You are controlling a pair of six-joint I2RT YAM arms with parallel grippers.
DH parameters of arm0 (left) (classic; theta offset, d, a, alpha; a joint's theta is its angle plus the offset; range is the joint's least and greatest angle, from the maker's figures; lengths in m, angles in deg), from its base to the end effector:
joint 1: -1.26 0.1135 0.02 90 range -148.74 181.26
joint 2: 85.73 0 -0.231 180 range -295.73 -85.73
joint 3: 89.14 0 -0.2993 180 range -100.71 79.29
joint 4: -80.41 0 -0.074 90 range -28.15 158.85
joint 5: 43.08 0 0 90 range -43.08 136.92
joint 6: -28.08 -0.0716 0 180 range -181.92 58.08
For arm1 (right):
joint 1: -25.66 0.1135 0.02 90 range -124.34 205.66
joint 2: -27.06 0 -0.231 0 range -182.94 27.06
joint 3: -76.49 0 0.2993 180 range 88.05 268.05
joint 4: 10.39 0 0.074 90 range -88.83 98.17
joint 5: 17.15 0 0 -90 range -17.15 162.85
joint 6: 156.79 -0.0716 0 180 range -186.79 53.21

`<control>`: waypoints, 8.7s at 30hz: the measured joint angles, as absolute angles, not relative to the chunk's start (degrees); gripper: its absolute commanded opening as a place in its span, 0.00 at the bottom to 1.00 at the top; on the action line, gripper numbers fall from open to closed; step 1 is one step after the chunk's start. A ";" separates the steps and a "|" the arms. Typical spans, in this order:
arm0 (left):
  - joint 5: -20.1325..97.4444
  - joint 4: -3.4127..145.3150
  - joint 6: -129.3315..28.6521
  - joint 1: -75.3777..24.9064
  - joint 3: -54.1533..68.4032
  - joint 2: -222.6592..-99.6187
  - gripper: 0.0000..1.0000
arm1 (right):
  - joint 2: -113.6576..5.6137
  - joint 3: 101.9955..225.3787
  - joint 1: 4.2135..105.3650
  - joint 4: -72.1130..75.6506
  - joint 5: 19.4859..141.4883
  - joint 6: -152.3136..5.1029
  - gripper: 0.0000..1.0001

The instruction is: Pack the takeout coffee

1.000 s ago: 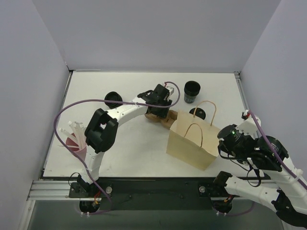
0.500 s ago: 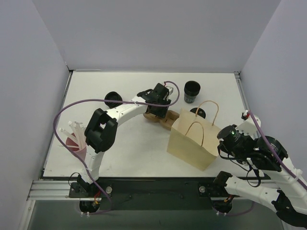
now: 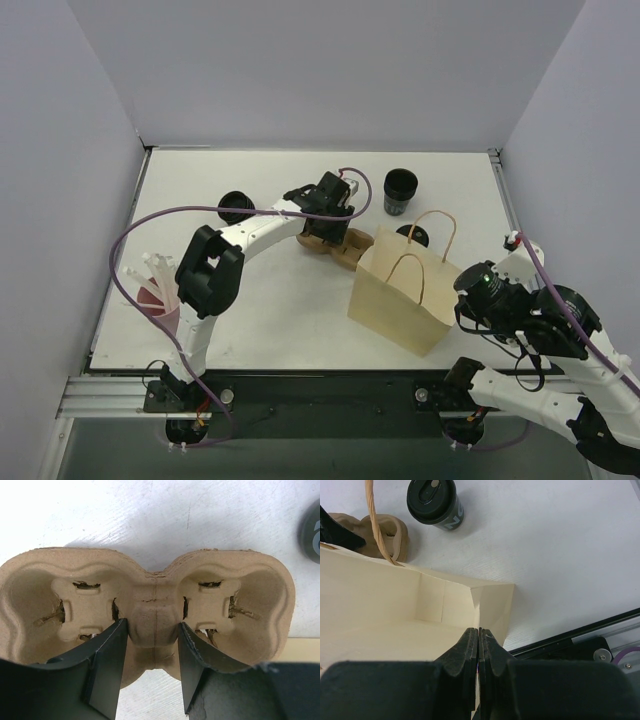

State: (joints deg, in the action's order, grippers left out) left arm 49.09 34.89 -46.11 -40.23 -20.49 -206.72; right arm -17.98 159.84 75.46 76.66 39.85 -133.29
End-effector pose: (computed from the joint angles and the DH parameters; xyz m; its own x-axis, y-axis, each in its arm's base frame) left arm 0.3892 -0.3406 0.1419 -0.7675 0.3153 -0.5581 0.4539 0.8821 -0.1257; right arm 0.1460 0.1123 0.3617 -0.5683 0.5191 -0.6384 0.2820 0.8518 0.4415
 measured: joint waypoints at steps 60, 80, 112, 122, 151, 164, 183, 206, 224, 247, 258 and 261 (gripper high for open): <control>50.77 33.76 -46.19 -36.49 -22.61 -202.00 0.67 | -17.67 158.97 75.46 76.63 40.33 -133.99 0.01; 51.85 33.89 -46.67 -35.69 -21.02 -207.29 0.70 | -17.65 158.92 75.46 76.61 40.29 -133.60 0.01; 52.24 33.03 -48.64 -35.29 -23.18 -207.55 0.62 | -19.11 158.92 75.46 76.37 40.03 -132.88 0.02; 52.22 33.01 -48.38 -35.29 -23.16 -207.55 0.61 | -19.11 158.92 75.46 76.39 40.03 -132.83 0.02; 51.43 33.06 -46.43 -35.29 -22.40 -207.57 0.51 | -19.05 158.92 75.14 76.39 40.03 -132.18 0.02; 51.39 30.06 -46.74 -35.25 -28.08 -207.57 0.44 | -19.11 158.92 75.07 76.37 39.98 -131.19 0.02; 51.15 19.18 -46.37 -35.16 -39.90 -207.29 0.38 | -21.93 158.92 74.81 73.51 41.54 -125.86 0.04; 40.52 11.18 -37.49 -35.12 -48.45 -189.72 0.35 | -17.80 164.02 74.81 68.09 46.67 -124.81 0.49; 26.80 11.59 -25.84 -44.28 -53.59 -186.26 0.34 | -11.86 164.45 74.81 65.05 47.68 -117.51 0.49; 23.80 16.40 -19.99 -48.58 -55.03 -191.66 0.33 | -8.21 162.14 74.87 44.92 76.59 -98.52 0.50; 22.19 17.36 -19.33 -51.42 -52.80 -192.67 0.32 | -2.07 162.14 74.87 44.68 75.39 -98.19 0.50; 22.23 17.32 -19.33 -51.53 -50.28 -192.65 0.32 | -2.20 162.14 74.87 44.68 74.82 -98.17 0.50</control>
State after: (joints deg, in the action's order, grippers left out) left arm 22.23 17.32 -19.33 -51.53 -50.28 -192.65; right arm -2.20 162.14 74.87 44.68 74.82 -98.17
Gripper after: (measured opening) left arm 0.485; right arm 0.502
